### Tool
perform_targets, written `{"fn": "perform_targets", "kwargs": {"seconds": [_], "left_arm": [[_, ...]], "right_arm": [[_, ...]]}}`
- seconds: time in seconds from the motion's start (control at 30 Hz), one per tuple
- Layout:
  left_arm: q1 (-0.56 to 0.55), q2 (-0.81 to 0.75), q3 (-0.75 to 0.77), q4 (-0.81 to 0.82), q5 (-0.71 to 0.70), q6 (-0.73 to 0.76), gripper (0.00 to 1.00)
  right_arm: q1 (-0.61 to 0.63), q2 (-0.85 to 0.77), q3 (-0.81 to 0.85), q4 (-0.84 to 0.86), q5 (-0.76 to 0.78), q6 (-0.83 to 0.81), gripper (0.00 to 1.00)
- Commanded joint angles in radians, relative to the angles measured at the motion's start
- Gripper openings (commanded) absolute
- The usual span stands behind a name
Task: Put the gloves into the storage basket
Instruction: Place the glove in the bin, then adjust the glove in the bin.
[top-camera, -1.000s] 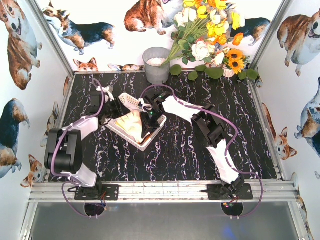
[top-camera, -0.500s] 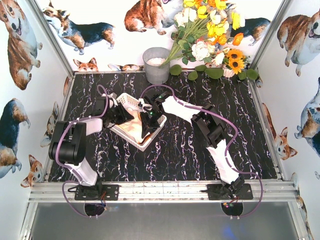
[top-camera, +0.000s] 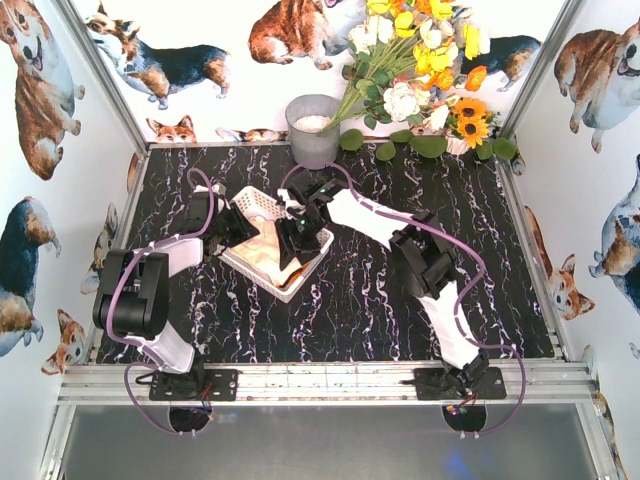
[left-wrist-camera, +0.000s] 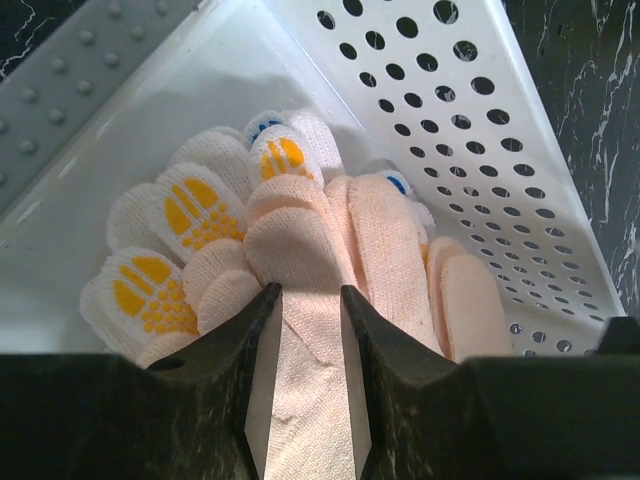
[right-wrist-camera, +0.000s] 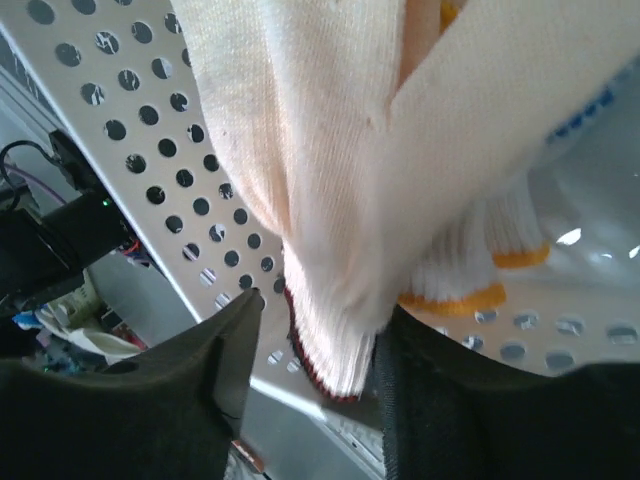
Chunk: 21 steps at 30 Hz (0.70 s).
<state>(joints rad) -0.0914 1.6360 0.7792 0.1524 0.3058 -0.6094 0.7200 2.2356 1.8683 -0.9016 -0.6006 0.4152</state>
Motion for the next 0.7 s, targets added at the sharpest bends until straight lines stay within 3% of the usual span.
{"fn": "perform_targets", "kwargs": {"seconds": [0.0,0.27,0.5,0.67], "left_arm": [[0.004,0.009,0.021,0.017,-0.009,0.014,0.26],[0.004,-0.067,0.09,-0.048,0.042,0.017,0.35],[-0.005,-0.169,0.063,-0.1,0.133,0.005,0.37],[-0.046,-0.246,-0.013,-0.1,0.183,-0.043,0.32]], "right_arm": [[0.001,-0.14,-0.004,-0.045,0.095,-0.027,0.52],[0.001,-0.254,-0.029,-0.081,0.26,-0.048,0.55],[-0.014,-0.265,-0.122,0.121,0.234,0.07,0.52],[-0.022,-0.256,-0.169,0.267,0.266,0.141,0.5]]}}
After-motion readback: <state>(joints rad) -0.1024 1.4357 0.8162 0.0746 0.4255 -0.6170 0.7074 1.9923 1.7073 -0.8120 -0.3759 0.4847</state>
